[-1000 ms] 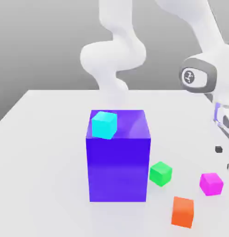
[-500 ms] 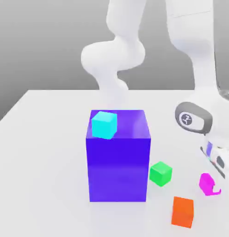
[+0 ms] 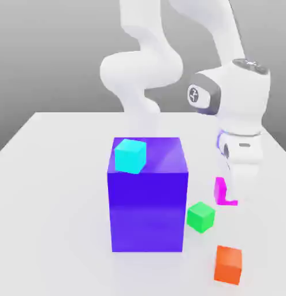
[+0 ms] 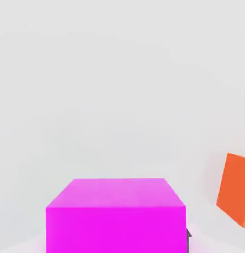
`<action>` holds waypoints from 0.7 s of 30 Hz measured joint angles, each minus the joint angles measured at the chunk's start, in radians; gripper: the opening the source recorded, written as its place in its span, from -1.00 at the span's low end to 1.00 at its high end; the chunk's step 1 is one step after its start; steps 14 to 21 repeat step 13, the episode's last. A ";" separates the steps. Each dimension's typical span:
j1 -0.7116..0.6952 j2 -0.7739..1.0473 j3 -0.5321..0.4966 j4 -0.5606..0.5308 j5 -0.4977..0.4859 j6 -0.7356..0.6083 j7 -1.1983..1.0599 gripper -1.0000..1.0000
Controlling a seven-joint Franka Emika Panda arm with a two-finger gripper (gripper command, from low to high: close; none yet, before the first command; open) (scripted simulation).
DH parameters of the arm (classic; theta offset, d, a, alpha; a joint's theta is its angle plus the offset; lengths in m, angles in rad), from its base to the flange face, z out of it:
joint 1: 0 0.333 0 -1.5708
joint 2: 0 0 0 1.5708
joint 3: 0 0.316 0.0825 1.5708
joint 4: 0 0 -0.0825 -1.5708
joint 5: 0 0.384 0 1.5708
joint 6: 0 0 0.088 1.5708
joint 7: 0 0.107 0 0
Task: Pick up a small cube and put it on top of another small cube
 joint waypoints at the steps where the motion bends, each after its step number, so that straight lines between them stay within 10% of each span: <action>1: 0.000 -0.038 -0.014 -0.030 0.018 -0.008 -0.006 -1.00; 10: -0.005 0.193 -0.033 -0.054 0.009 0.245 0.009 -1.00; 11: -0.011 0.211 -0.032 -0.054 0.002 0.262 0.014 1.00; 21: -0.017 0.211 -0.032 -0.054 0.002 0.262 0.014 1.00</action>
